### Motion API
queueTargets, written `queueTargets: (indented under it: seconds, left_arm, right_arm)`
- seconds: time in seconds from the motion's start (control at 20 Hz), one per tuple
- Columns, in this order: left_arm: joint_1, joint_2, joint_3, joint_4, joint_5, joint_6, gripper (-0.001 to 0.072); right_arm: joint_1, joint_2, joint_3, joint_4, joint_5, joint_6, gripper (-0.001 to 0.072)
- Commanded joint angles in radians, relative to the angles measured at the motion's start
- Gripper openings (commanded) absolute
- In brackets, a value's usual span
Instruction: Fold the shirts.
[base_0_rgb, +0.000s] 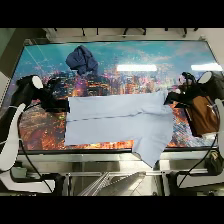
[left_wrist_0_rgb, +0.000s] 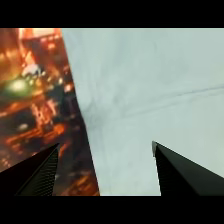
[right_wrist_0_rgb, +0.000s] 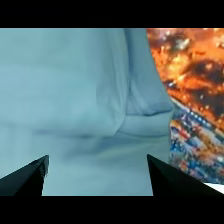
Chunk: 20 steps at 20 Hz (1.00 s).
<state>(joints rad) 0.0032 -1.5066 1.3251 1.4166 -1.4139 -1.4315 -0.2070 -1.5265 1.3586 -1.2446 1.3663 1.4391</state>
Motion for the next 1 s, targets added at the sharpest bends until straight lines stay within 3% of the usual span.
queueTargets:
  seconds: [0.0, 0.2, 0.45, 0.8, 0.85, 0.9, 0.95]
  left_arm:
    - [0.072, 0.185, -0.212, -0.034, -0.034, 0.0, 0.0636]
    - [0.21, 0.301, -0.515, -0.196, -0.025, 0.136, 0.0635]
    - [0.356, 0.208, -0.648, -0.432, 0.047, 0.28, 0.0636]
    - [0.281, 0.119, -0.668, -0.452, 0.169, 0.31, 0.0634]
    - [0.261, 0.119, -0.668, -0.452, 0.187, 0.31, 0.0489]
    - [0.245, 0.119, -0.668, -0.452, 0.195, 0.311, 0.0175]
    - [0.23, 0.119, -0.668, -0.451, 0.193, 0.313, 0.0013]
  right_arm:
    - [-0.025, 0.142, -0.103, 0.058, 0.018, -0.041, 0.07]
    - [-0.03, 0.274, -0.286, 0.095, -0.007, -0.061, 0.07]
    - [-0.03, 0.356, -0.343, 0.177, 0.007, -0.063, 0.07]
    - [-0.03, 0.469, -0.343, 0.194, 0.035, -0.051, 0.07]
    - [-0.031, 0.481, -0.343, 0.19, 0.037, -0.052, 0.07]
    - [-0.031, 0.491, -0.343, 0.177, 0.042, -0.052, 0.07]
    - [-0.033, 0.494, -0.344, 0.152, 0.057, -0.053, 0.07]
